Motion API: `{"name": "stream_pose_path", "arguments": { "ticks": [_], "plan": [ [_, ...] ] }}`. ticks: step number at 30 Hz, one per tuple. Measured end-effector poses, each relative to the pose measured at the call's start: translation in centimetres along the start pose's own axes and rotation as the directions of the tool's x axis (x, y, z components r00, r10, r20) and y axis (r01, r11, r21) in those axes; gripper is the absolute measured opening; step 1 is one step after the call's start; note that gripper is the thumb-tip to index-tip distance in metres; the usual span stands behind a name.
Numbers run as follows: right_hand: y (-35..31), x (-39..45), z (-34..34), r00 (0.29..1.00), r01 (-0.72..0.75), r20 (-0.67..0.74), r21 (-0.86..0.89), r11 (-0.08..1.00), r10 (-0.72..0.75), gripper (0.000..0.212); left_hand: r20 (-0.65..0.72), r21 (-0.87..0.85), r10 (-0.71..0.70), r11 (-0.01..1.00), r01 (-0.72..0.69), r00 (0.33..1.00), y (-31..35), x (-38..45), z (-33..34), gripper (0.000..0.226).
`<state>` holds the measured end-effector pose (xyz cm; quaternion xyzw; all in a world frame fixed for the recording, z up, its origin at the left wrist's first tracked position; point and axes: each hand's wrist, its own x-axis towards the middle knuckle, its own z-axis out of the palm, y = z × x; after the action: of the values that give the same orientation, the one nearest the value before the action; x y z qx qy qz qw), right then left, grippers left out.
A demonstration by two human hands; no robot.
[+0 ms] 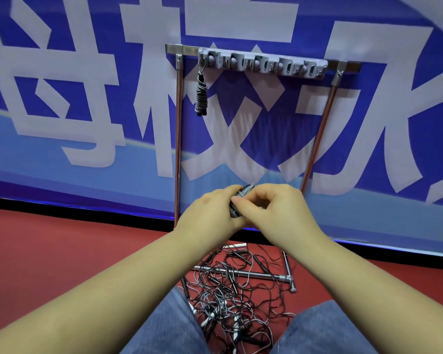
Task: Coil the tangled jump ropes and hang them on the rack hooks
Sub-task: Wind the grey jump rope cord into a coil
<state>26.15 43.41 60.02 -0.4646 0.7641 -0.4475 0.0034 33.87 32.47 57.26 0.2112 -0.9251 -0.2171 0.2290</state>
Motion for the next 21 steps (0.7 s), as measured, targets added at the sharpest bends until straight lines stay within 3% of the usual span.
{"name": "stream_pose_path", "arguments": {
  "ticks": [6,9,11,13,15,21],
  "plan": [
    [0.6,-0.5,-0.3,0.992,0.055,0.105,0.082,0.995,-0.064,0.023,0.007,0.018,0.066,0.998,-0.066,0.998,0.0,-0.4,0.1,0.025],
    [0.9,-0.3,-1.1,0.981,0.092,0.163,0.110,0.990,-0.110,0.033,0.031,-0.084,0.043,0.996,-0.040,0.999,-0.1,-0.5,0.0,0.018],
    [1.3,0.4,-2.1,0.979,0.142,0.140,0.030,0.989,-0.145,0.024,0.055,-0.183,0.006,0.983,0.004,0.998,-0.2,-0.5,-0.3,0.020],
    [2.0,1.2,-3.1,0.973,0.190,0.161,-0.160,0.969,-0.164,0.022,0.081,-0.262,-0.012,0.965,0.033,0.997,-0.4,-0.5,-0.7,0.024],
    [2.6,1.5,-3.5,0.963,0.229,0.202,-0.273,0.935,-0.177,0.027,0.115,-0.248,0.006,0.969,0.023,0.993,-0.8,-0.4,-1.1,0.029],
    [1.8,1.8,-3.8,0.929,0.332,0.295,-0.391,0.859,-0.224,0.028,0.157,-0.142,0.064,0.989,-0.041,0.986,-0.8,-0.8,-1.7,0.034]
  ]
}}
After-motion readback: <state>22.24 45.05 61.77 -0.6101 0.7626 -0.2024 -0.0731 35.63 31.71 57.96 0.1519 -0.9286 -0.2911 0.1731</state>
